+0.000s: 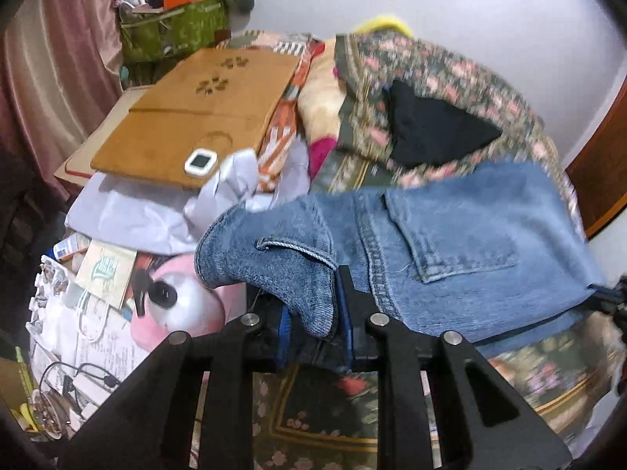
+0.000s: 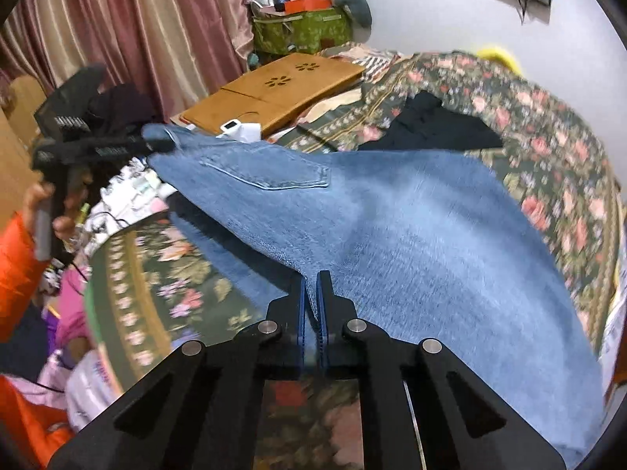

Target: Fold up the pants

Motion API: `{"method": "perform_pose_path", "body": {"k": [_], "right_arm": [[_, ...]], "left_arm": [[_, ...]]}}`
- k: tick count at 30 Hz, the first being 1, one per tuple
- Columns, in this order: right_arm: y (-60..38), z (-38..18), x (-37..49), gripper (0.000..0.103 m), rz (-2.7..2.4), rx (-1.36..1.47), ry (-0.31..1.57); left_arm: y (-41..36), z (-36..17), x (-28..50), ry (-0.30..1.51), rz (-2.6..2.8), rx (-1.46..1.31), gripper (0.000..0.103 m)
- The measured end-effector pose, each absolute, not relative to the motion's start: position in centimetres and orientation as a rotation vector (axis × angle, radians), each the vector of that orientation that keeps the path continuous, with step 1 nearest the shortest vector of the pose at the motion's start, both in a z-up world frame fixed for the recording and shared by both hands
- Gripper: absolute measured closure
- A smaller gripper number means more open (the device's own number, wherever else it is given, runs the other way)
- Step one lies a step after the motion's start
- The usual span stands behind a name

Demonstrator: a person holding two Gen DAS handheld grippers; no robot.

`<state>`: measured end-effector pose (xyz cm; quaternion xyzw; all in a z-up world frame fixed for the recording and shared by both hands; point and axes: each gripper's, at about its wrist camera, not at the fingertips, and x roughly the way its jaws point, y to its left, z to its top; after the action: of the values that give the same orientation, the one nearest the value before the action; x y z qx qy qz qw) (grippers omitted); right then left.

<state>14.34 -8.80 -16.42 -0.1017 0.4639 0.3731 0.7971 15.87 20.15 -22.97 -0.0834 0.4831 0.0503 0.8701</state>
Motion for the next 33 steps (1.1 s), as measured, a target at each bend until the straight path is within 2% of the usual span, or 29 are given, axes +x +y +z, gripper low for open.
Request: {"method": "perform_pose_path", "body": {"k": [4,7,11,12,18,19,21,22,23,28,33], "right_arm": [[-8.1,-17.5,13.9,0.091,0.805,-0.253,1.033],[-8.9,-15.7,14.6,0.088,0.863,-0.158,1.053],[-10.2,-14.0,16.3,0.052,0.786,-0.118,0.956],[-10.4,-14.0,16.7,0.05,0.762,-0.119,0.943],[-14.7,-19.0,22.0,0.05,0.536,-0.025,1.064],[-15.9,-20.1,22.5,0.05,0.499,-0.007,1.097],[-18.4,-20.9,22.8,0.05,0.462,0.034,1.115],[-20.0,-20.9,22.4,0.05,0.459,0.063,1.099],[-21.8,-20.9,21.8,0.05,0.427,0.074,1.102],[-28.5,-21.4,19.7,0.047,0.323,0.139,1.123],[-35.6,-20.9,17.6,0.042,0.168,0.204,1.116]], "left_arm": [[20.0,-27.8,15.6,1.123,0.111,-0.176,0.08],[19.9,-28.3,14.7,1.115,0.116,-0.171,0.078],[20.2,-27.7,14.2,1.115,0.123,-0.177,0.074],[20.3,-27.4,14.0,1.113,0.122,-0.185,0.073],[20.3,-24.6,13.3,1.082,0.16,-0.126,0.064],[20.2,-23.9,13.3,1.069,0.181,-0.103,0.059],[20.2,-22.6,13.4,1.04,0.205,-0.076,0.043],[20.2,-21.8,13.5,1.017,0.22,-0.075,0.028],[20.2,-21.2,13.6,0.996,0.229,-0.077,0.022],[18.1,-18.5,16.6,0.936,0.21,-0.062,0.02],[13.4,-18.1,20.2,0.925,0.149,-0.004,0.013]]}}
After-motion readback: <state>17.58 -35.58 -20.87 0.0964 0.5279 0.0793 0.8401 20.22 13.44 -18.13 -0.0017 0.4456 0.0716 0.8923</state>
